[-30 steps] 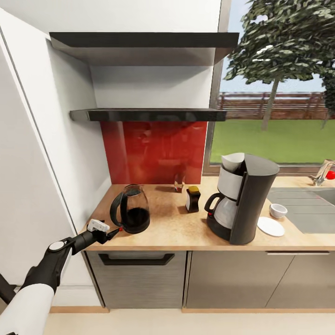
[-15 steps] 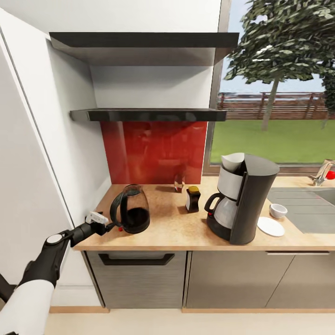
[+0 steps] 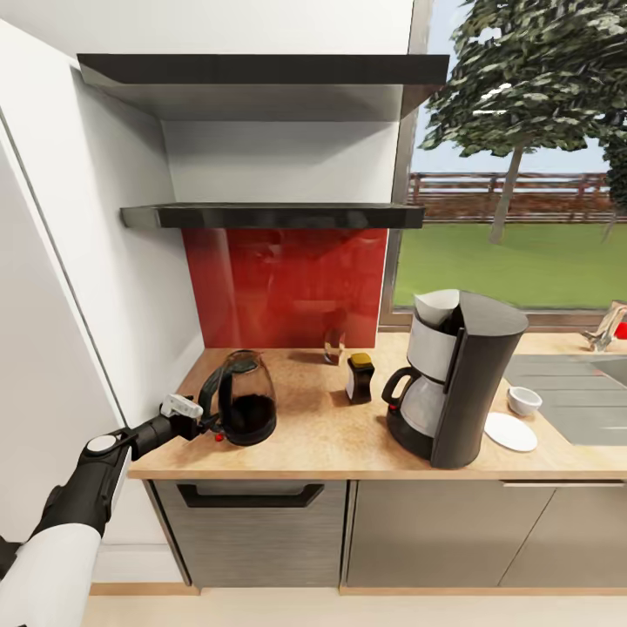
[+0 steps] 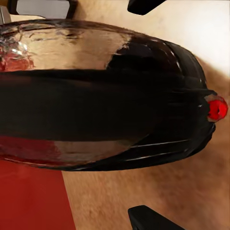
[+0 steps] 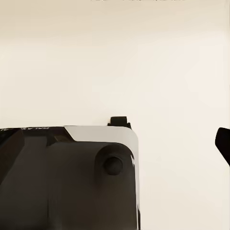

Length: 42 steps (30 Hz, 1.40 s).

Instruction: Set up a coffee station on the kitchen countertop: keep the coffee maker on the countertop, move the bottle of coffee from the kitchen shelf to the counter next to the coffee maker, place a paper coffee filter on top of the coffee maker, put the saucer next to the coffee maker with the coffee cup on the saucer, and place the electric kettle next to the coffee maker.

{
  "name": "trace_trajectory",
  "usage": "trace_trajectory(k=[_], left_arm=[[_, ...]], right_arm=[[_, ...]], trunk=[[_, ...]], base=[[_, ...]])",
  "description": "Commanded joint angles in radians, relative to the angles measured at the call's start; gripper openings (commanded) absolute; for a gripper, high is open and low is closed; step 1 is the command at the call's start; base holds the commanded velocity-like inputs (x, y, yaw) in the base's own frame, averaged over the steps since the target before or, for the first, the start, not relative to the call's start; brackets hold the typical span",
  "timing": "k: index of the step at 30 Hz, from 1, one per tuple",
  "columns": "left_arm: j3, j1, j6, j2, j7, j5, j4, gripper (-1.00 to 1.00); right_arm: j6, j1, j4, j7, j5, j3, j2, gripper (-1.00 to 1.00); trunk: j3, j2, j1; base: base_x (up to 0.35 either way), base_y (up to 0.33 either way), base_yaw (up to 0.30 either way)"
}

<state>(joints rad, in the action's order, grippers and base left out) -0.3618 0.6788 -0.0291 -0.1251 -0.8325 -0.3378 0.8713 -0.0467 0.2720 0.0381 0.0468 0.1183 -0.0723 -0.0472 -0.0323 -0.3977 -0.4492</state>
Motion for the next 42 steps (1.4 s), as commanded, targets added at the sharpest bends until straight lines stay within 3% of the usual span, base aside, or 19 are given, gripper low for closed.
trace_trajectory(k=[1,24,25,42], left_arm=[[-0.003,0.001,-0.003,0.001,-0.006,-0.006,0.001,1.00],[-0.003,-0.004,0.000,-0.001,-0.017,-0.004,0.002,1.00],[-0.003,-0.004,0.000,0.000,-0.018,-0.004,0.002,-1.00],[-0.005,-0.004,-0.002,-0.001,-0.043,-0.004,0.001,-1.00]], right_arm=[[-0.004,0.001,-0.001,0.004,0.011,-0.008,0.000,1.00],[-0.004,0.001,-0.001,0.004,0.011,-0.008,0.000,1.00],[-0.004,0.001,-0.001,0.004,0.011,-0.008,0.000,1.00],[-0.004,0.001,-0.001,0.004,0.011,-0.008,0.000,1.00]], trunk=[[-0.002,-0.002,-0.001],[-0.002,-0.002,-0.001],[-0.002,-0.002,-0.001],[-0.002,-0.002,-0.001]], base=[[0.053,-0.022,0.000],[0.076,-0.002,0.000],[0.003,0.000,0.000],[0.000,0.000,0.000]])
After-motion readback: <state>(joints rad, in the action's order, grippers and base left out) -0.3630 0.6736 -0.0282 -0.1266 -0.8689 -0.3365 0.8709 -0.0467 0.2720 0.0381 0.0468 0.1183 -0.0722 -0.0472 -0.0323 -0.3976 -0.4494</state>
